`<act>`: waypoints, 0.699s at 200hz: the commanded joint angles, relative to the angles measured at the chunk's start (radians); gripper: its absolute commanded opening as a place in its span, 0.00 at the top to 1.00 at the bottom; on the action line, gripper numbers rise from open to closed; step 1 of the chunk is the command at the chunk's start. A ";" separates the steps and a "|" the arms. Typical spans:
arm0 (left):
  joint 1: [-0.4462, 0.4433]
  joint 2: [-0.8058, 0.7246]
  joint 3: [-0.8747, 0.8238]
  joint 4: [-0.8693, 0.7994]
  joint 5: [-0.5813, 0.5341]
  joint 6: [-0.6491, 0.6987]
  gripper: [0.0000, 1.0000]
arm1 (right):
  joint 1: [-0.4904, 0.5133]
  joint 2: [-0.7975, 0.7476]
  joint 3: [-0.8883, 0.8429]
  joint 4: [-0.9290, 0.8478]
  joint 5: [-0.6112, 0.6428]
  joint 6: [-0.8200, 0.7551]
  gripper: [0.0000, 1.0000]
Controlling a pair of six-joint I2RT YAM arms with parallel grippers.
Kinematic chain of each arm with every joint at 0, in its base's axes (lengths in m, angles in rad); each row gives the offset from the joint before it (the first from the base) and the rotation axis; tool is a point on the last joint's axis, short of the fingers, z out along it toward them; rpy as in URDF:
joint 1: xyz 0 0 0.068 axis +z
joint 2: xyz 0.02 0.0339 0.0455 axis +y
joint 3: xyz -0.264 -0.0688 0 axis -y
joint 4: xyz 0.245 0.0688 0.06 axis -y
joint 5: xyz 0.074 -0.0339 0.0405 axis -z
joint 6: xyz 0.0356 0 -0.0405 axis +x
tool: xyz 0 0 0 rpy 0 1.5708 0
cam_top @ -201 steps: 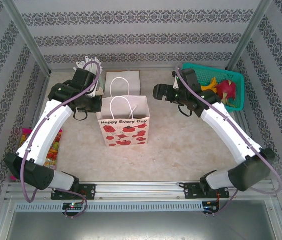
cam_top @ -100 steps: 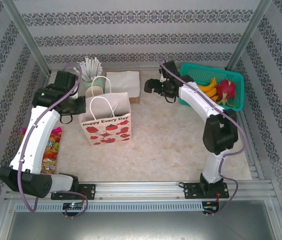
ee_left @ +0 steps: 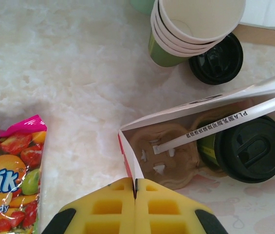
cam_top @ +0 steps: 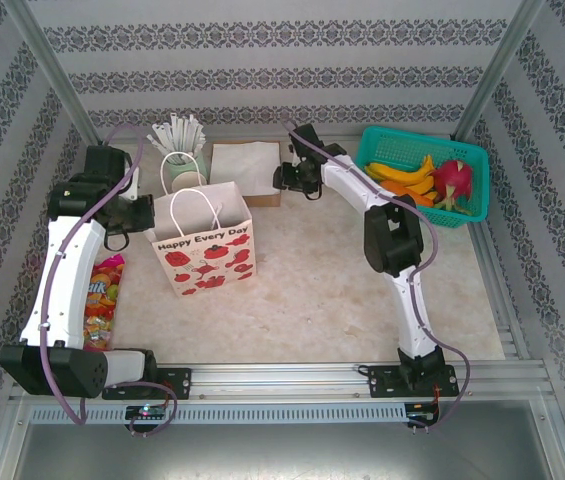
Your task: Pack the takeout coffee
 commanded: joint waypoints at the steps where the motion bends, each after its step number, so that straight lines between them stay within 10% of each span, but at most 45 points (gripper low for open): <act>1: 0.014 -0.008 -0.014 0.028 0.054 0.042 0.98 | 0.024 0.036 0.047 -0.043 0.062 0.014 0.53; 61: 0.015 -0.029 -0.044 0.047 0.090 0.074 1.00 | 0.016 0.078 0.099 -0.039 0.130 0.030 0.91; 140: 0.015 -0.047 -0.055 0.077 0.130 0.093 1.00 | -0.086 -0.138 -0.219 -0.017 0.204 -0.063 0.98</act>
